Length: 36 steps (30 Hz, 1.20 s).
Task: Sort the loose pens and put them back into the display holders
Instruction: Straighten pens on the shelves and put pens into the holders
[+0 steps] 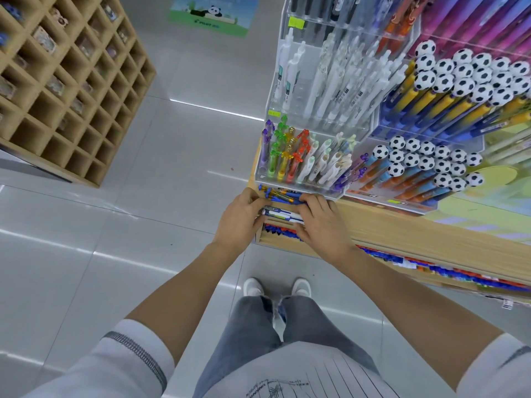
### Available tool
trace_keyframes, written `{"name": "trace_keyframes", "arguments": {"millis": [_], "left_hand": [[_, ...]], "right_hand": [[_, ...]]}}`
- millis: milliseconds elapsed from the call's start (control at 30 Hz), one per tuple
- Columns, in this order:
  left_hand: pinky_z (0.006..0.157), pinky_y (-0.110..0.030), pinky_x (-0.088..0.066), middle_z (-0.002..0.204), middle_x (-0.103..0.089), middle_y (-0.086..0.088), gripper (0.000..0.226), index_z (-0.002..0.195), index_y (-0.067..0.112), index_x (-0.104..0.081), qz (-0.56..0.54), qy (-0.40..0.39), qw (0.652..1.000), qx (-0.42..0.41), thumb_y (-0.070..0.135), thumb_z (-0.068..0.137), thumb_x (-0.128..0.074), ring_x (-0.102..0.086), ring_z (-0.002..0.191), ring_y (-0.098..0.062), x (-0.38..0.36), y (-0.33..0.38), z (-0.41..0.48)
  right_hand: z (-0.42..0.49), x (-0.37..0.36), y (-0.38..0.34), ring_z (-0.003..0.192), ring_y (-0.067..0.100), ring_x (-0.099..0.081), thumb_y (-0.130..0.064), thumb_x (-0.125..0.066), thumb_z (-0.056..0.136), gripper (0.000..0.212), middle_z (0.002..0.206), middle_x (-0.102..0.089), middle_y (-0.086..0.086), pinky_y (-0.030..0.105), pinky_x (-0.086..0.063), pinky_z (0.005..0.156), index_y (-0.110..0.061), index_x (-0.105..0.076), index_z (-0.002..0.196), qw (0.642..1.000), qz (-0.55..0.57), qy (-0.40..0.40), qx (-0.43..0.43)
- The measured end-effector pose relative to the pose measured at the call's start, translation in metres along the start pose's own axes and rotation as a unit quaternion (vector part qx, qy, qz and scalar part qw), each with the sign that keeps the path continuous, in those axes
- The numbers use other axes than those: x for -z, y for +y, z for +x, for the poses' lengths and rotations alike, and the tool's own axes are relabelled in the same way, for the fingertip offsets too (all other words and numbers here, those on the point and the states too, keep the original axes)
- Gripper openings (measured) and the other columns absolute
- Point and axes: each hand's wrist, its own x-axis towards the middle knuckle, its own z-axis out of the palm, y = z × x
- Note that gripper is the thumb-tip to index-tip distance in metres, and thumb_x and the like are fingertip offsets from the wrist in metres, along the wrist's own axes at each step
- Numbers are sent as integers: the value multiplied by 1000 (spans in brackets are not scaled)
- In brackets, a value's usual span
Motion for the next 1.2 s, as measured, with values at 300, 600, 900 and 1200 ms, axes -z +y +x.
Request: {"name": "trace_keyframes", "arguments": {"millis": [300,600,900,1200], "left_hand": [[85,-31,-49,123,-53,-11,30,125,11,-61,-32,-23,999,-33,12,95,-57,-59,100,-24,6,-6,1],[75,-9,-37,116,-55,-8,23,117,8,-63,-105,-31,994,21,14,97,-54,-53,94,-14,4,-8,7],[68,-18,-53,100,-62,-8,28,115,15,-59,-442,-14,868,225,11,88,-67,-61,87,-14,10,5,9],[56,-18,-46,56,-64,11,11,86,9,-68,-548,42,787,280,9,93,-60,-54,53,-3,-5,43,13]], "right_hand": [[0,3,12,112,22,-45,-27,-68,87,28,119,-53,6,41,-43,92,-12,-67,111,988,151,-12,-25],[-1,-2,18,109,20,-47,-9,-73,80,30,116,-58,8,36,-44,93,-8,-71,109,979,200,14,-20],[0,2,17,103,24,-52,-16,-75,82,24,106,-57,7,38,-46,91,-5,-73,102,967,248,2,-59],[2,4,13,108,23,-48,-21,-74,83,24,113,-55,5,41,-44,93,-9,-75,103,959,272,-13,-82]]}}
